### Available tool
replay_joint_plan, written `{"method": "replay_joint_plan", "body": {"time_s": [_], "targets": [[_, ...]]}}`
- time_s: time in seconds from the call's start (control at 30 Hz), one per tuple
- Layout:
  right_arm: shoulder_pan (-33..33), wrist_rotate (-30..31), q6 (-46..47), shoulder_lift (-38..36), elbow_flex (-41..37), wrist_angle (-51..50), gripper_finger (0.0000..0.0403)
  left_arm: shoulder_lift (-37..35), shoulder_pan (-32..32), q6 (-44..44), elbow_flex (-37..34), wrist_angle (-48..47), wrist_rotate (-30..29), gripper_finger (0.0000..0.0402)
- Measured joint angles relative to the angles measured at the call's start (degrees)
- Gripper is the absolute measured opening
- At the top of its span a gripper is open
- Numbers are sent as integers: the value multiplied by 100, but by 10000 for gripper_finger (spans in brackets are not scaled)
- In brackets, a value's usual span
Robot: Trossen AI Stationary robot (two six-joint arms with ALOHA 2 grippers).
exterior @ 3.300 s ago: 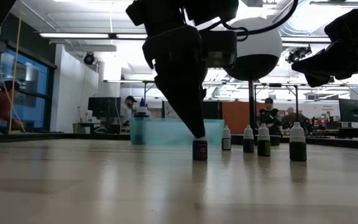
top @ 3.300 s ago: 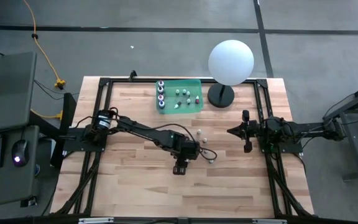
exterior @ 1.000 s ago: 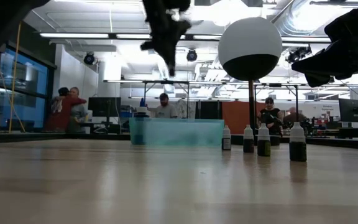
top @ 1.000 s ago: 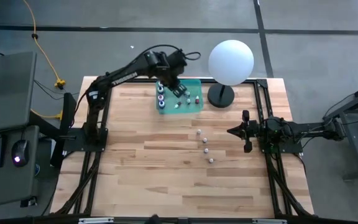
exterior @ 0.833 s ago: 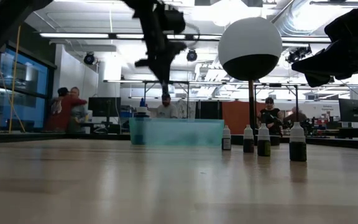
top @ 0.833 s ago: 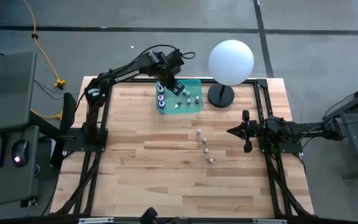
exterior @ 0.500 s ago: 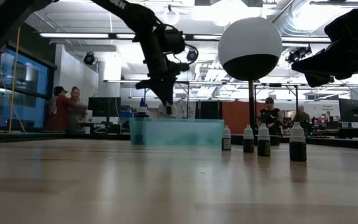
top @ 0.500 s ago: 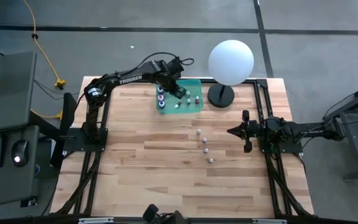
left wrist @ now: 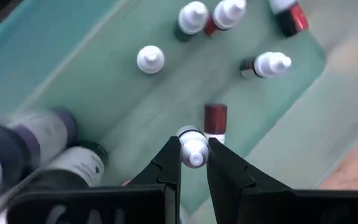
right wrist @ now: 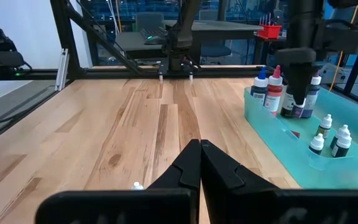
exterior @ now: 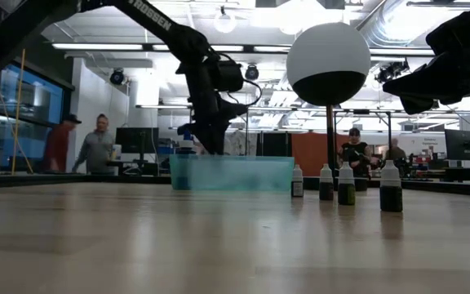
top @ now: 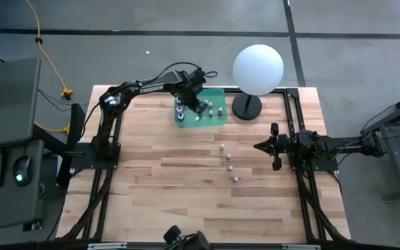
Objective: Pick & Place food coloring
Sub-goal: Put the purple food coloring bottle into the green bin
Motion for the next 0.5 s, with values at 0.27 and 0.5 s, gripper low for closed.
{"method": "replay_joint_plan", "body": {"time_s": [0.27, 0.5], "targets": [[1, -1, 1, 0, -1, -2, 0, -4, -7, 1611, 4, 150, -174, 42], [-1, -1, 1, 0, -1, -2, 0, -4, -4, 3055, 4, 137, -108, 42]]}}
